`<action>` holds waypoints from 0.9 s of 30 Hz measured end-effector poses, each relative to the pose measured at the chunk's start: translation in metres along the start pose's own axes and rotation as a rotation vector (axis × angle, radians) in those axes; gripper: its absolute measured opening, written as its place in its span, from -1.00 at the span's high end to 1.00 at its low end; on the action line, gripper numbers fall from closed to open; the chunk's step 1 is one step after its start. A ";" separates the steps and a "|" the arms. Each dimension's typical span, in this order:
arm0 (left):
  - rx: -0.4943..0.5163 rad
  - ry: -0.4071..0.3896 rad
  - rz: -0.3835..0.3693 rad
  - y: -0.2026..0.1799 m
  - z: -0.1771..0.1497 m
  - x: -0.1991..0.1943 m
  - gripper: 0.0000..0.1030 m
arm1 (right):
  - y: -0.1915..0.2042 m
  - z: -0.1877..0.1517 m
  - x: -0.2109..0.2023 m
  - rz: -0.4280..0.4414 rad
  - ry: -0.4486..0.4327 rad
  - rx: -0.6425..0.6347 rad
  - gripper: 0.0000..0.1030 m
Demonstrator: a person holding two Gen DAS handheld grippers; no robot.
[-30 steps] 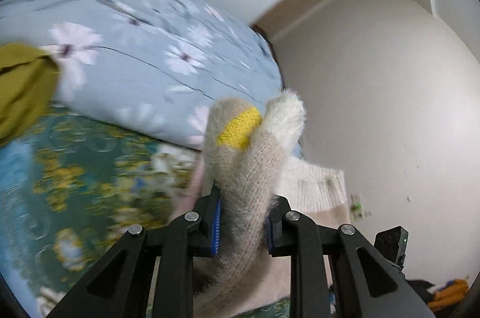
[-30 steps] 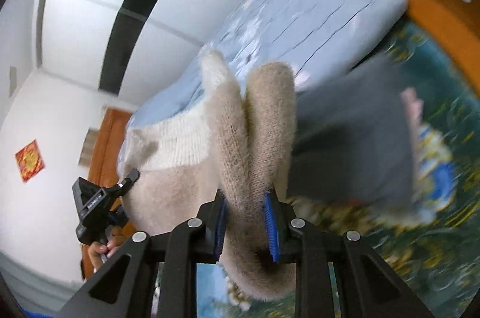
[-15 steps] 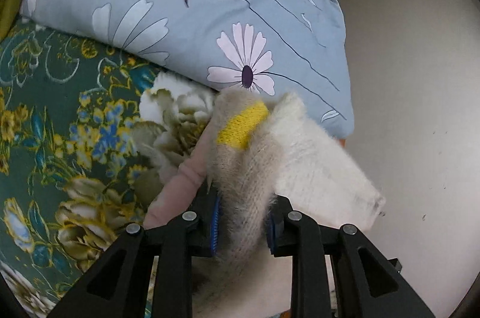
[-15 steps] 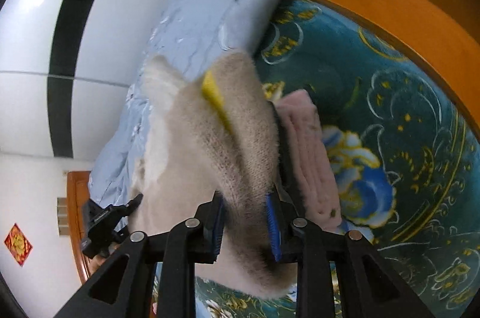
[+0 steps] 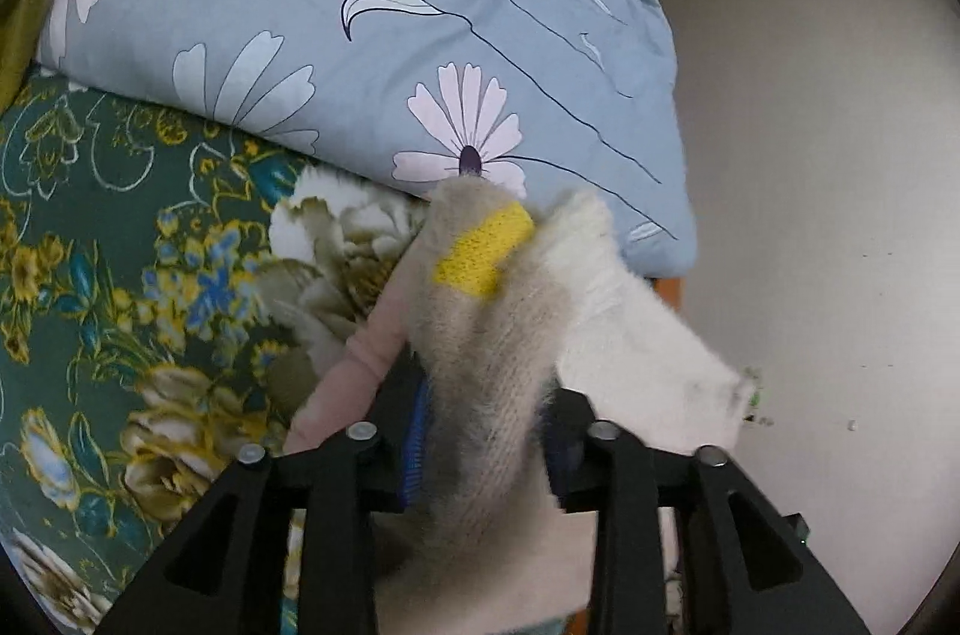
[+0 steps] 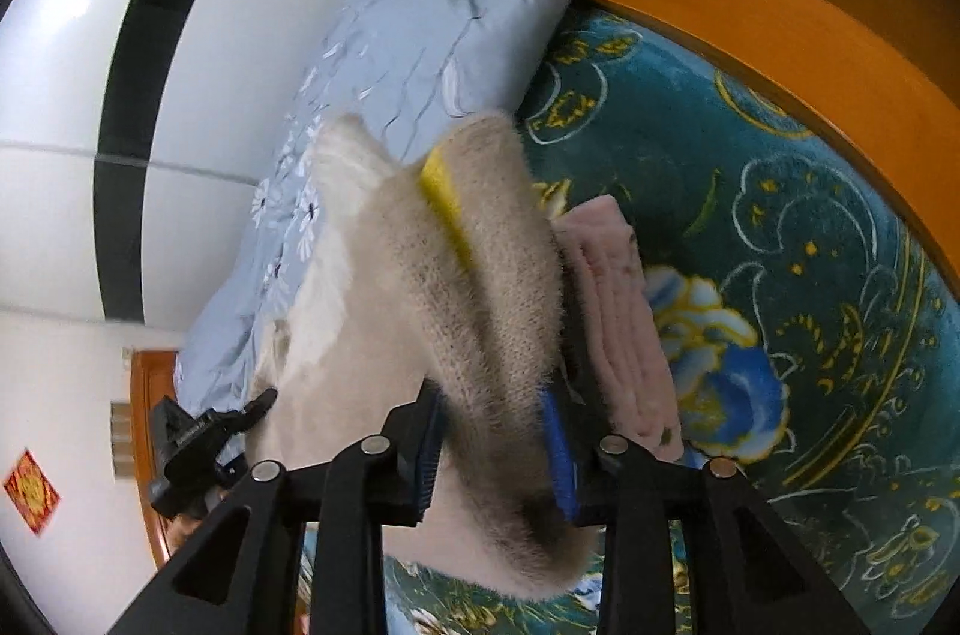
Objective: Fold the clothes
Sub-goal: 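Carry the folded sweater with both grippers over the grey and pink clothes stack, then lower the sweater onto the stack and open both grippers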
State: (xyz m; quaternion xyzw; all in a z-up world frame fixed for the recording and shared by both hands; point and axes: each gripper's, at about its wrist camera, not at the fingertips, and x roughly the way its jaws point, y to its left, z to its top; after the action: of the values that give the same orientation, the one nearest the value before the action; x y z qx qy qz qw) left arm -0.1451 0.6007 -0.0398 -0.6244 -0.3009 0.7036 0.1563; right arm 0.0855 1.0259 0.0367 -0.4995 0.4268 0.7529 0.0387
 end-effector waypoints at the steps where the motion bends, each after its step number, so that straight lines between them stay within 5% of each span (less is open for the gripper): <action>1: 0.014 -0.019 0.009 -0.002 -0.001 -0.011 0.08 | 0.003 0.001 -0.004 -0.022 -0.005 -0.022 0.26; 6: 0.184 -0.134 0.081 -0.031 -0.017 -0.062 0.03 | 0.028 0.006 -0.041 -0.104 -0.123 -0.121 0.20; 12: 0.475 -0.027 0.121 -0.080 -0.055 -0.019 0.03 | 0.090 0.003 -0.013 -0.017 -0.021 -0.318 0.19; 14: 0.522 0.019 0.170 -0.085 -0.064 0.007 0.03 | 0.095 0.006 0.005 -0.069 -0.006 -0.336 0.19; 19: 0.513 0.059 0.247 -0.082 -0.067 0.049 0.03 | 0.078 0.026 0.040 -0.164 0.010 -0.286 0.22; 27: 0.480 0.061 0.288 -0.084 -0.057 0.066 0.01 | 0.058 0.044 0.061 -0.141 0.022 -0.182 0.22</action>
State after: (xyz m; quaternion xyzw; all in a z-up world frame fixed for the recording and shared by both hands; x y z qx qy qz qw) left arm -0.1139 0.7177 -0.0423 -0.6267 -0.0290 0.7506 0.2074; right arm -0.0043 0.9965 0.0303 -0.5380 0.3208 0.7784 0.0413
